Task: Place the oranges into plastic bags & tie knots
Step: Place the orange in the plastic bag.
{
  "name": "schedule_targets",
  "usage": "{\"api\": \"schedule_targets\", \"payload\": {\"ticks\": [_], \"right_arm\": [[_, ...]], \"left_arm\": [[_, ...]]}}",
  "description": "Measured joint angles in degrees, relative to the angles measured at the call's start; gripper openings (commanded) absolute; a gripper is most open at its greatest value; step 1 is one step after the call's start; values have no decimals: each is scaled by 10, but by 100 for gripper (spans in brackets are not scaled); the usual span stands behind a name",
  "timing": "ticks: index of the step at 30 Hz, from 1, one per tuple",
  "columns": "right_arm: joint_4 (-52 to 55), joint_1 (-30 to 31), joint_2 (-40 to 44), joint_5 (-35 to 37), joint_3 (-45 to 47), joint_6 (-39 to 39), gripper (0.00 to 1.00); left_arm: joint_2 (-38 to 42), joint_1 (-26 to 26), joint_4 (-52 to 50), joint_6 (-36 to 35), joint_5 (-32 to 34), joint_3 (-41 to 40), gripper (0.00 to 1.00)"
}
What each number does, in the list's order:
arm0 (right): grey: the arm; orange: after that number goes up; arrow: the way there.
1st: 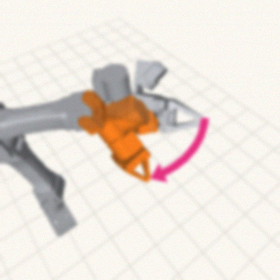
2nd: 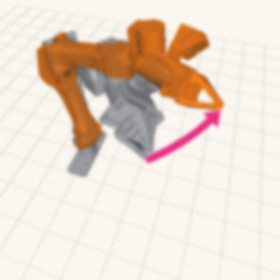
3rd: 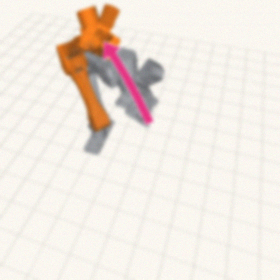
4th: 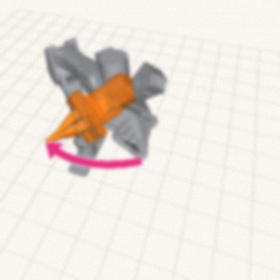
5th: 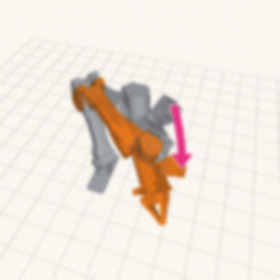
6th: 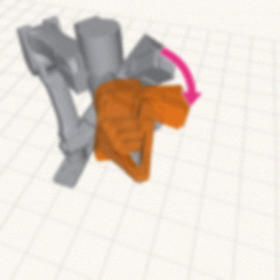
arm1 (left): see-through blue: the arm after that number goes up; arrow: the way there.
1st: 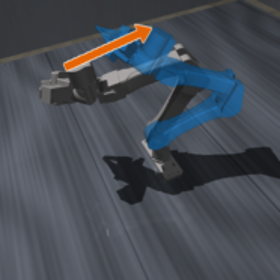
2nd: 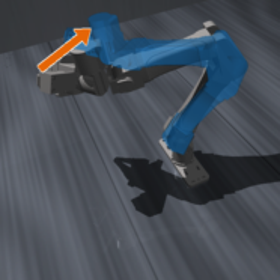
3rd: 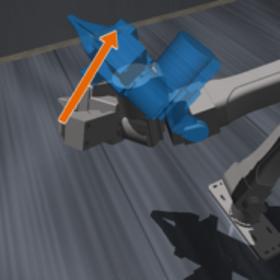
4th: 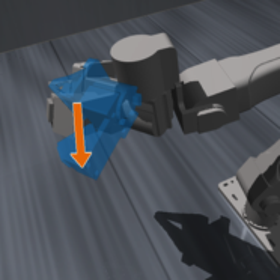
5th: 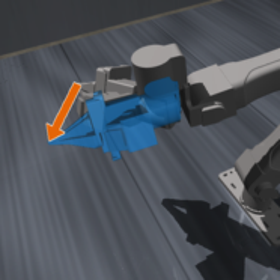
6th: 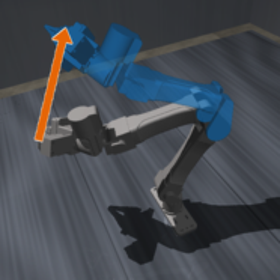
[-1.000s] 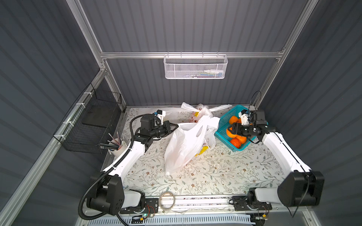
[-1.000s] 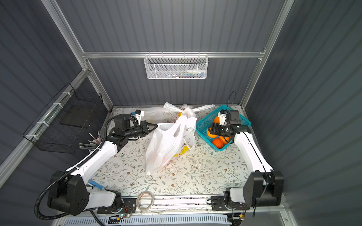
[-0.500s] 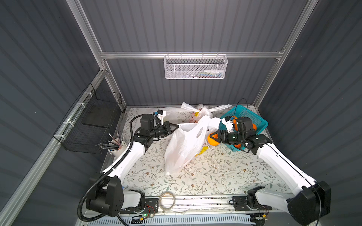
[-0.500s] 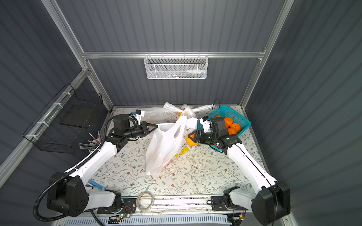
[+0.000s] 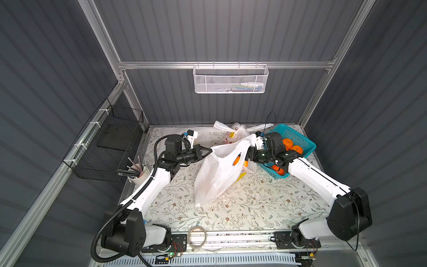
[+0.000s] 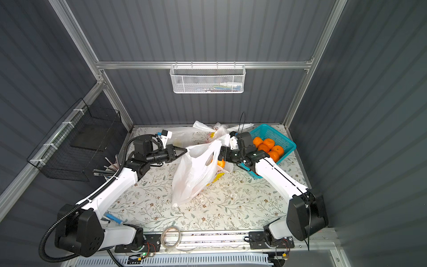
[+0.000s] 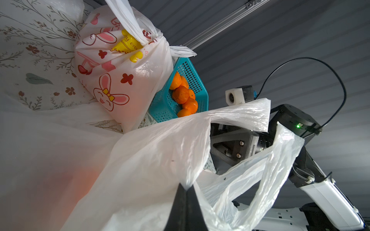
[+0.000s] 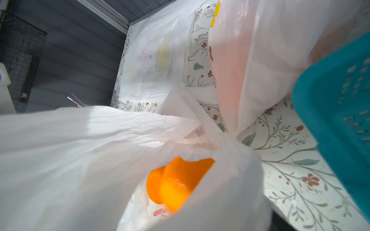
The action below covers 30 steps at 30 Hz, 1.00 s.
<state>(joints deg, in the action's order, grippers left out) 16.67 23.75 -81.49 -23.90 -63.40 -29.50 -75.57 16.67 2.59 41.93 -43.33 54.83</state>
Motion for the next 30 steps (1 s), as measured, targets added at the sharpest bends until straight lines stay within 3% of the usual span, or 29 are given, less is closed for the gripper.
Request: {"api": "schedule_targets", "payload": {"ticks": [12, 18, 21, 30], "right_arm": [[104, -16, 192, 65, 51, 33, 94], [167, -95, 256, 88, 73, 68, 97], [183, -147, 220, 98, 64, 98, 99], [191, -220, -58, 221, -93, 217, 99]], "left_arm": [[0, -8, 0, 3, 33, 0, 0], [-1, -11, 0, 3, 40, 0, 0], [-1, -11, 0, 3, 40, 0, 0], [-1, -11, -12, 1, 40, 0, 0]]}}
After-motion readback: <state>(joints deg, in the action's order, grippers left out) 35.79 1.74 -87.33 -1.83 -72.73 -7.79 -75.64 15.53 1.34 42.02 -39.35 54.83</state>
